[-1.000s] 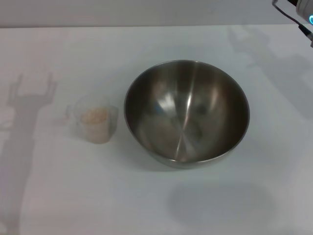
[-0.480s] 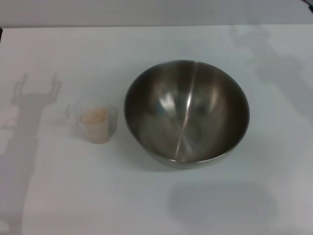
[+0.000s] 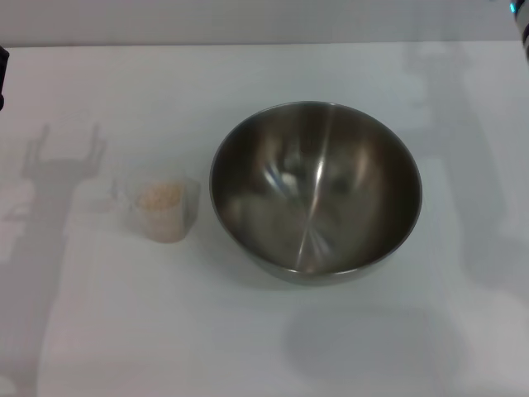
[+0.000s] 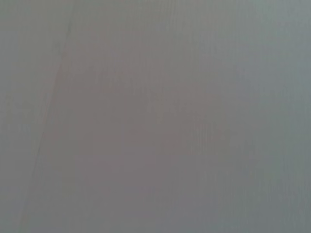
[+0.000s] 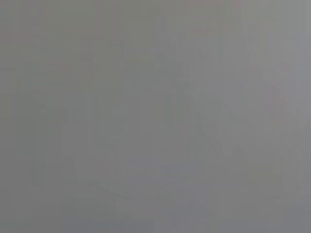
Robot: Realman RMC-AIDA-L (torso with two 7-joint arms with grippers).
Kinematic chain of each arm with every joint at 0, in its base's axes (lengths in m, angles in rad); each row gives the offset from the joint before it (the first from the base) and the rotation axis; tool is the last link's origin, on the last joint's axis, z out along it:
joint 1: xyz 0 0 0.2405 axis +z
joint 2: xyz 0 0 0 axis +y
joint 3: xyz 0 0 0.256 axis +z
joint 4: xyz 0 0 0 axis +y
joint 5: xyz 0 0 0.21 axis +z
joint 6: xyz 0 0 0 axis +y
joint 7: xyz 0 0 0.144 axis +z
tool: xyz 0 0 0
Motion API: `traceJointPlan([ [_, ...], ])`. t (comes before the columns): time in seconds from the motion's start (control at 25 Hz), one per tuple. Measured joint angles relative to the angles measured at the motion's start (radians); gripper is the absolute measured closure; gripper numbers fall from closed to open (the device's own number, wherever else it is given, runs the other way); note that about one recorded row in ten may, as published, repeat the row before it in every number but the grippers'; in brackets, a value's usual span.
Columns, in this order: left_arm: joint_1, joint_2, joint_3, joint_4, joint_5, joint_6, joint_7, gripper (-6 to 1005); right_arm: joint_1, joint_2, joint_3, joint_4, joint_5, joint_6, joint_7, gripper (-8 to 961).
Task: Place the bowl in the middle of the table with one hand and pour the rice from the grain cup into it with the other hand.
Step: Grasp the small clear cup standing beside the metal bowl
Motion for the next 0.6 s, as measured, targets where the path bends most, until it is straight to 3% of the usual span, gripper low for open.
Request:
traceJointPlan([
  [0.16,0.001,-0.002,0.007,0.0,0.0,-0.002,0.0,281,0.02,-0.004,-0.107,0.198,-0.274,-0.383,0.343,514],
  [0.2,0.0,-0.002,0.008,0.0,0.0,-0.003,0.0,281,0.026,-0.005,-0.124,0.342,-0.433,-0.569,0.634,514],
  [0.24,-0.001,-0.002,0.009,0.0,0.0,-0.004,0.0,281,0.026,-0.005,-0.124,0.342,-0.433,-0.569,0.634,514],
  [0.36,-0.002,-0.002,0.011,0.0,0.0,-0.004,0.0,282,0.037,-0.006,-0.113,0.548,-0.584,-0.784,1.062,514],
  [0.4,-0.002,-0.001,0.015,0.0,0.0,-0.004,0.0,282,0.042,-0.009,-0.092,0.665,-0.613,-0.877,1.294,514],
  [0.6,0.004,-0.001,0.042,0.003,-0.001,-0.005,0.0,282,0.039,-0.011,-0.061,0.85,-0.615,-0.947,1.574,514],
])
